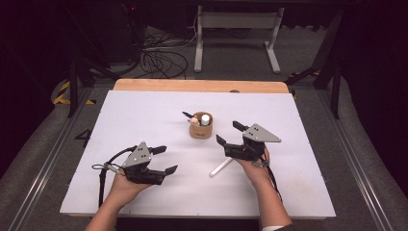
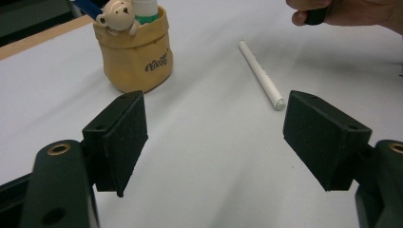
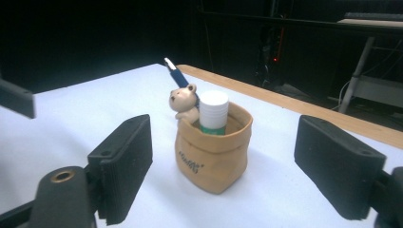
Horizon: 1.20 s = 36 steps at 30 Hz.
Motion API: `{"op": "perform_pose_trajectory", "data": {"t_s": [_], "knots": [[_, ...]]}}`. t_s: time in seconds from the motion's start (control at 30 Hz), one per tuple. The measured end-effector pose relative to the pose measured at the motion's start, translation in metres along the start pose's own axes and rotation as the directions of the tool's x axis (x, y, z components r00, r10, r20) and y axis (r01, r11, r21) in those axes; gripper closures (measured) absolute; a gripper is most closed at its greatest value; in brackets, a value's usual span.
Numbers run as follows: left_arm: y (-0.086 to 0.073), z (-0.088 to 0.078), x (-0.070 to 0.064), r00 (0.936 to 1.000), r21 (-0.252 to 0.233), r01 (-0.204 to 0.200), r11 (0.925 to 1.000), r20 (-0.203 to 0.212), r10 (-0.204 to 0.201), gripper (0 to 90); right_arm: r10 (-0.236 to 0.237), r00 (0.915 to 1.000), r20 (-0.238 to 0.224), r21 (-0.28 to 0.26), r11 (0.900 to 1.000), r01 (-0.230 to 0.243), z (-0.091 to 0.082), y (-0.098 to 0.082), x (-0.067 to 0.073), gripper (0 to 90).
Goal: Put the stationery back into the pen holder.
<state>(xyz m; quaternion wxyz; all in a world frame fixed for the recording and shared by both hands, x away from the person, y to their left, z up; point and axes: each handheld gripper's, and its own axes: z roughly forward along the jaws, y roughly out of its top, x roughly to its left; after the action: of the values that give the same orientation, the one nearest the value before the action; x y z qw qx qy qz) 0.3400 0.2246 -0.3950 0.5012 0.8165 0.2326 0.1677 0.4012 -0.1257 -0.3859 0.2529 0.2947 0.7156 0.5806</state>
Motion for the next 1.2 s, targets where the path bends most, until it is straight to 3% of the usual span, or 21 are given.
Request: {"op": "perform_pose_trajectory", "data": {"t_s": [0.47, 0.7, 0.9, 1.13, 1.2], "knots": [[0.002, 0.006, -0.007, 0.9997, 0.02, -0.023, 0.9995, -0.007, 0.023, 23.6, 0.018, 0.9998, 0.003, 0.006, 1.0, -0.018, -0.039, -0.004, -0.004, 12.4], [0.006, 0.013, -0.011, 0.9997, 0.021, -0.022, 0.9995, 0.009, 0.022, 23.6, 0.02, 0.9998, 0.002, 0.049, 0.999, -0.02, -0.058, -0.008, -0.01, 9.5], [0.013, 0.025, -0.017, 0.9998, 0.034, -0.004, 0.9994, 0.019, 0.003, 23.5, 0.012, 0.9994, -0.032, 0.077, 0.997, -0.009, -0.073, -0.007, -0.018, 7.8], [0.018, 0.045, -0.024, 0.9994, 0.075, 0.033, 0.9966, -0.008, -0.033, 24.0, -0.014, 0.9999, -0.004, 0.088, 0.996, 0.014, -0.086, -0.004, -0.023, 6.8], [0.02, 0.051, -0.028, 0.999, 0.088, 0.044, 0.9952, 0.003, -0.045, 26.3, -0.021, 0.9998, 0.004, 0.091, 0.996, 0.021, -0.087, -0.004, -0.024, 6.7]]}}
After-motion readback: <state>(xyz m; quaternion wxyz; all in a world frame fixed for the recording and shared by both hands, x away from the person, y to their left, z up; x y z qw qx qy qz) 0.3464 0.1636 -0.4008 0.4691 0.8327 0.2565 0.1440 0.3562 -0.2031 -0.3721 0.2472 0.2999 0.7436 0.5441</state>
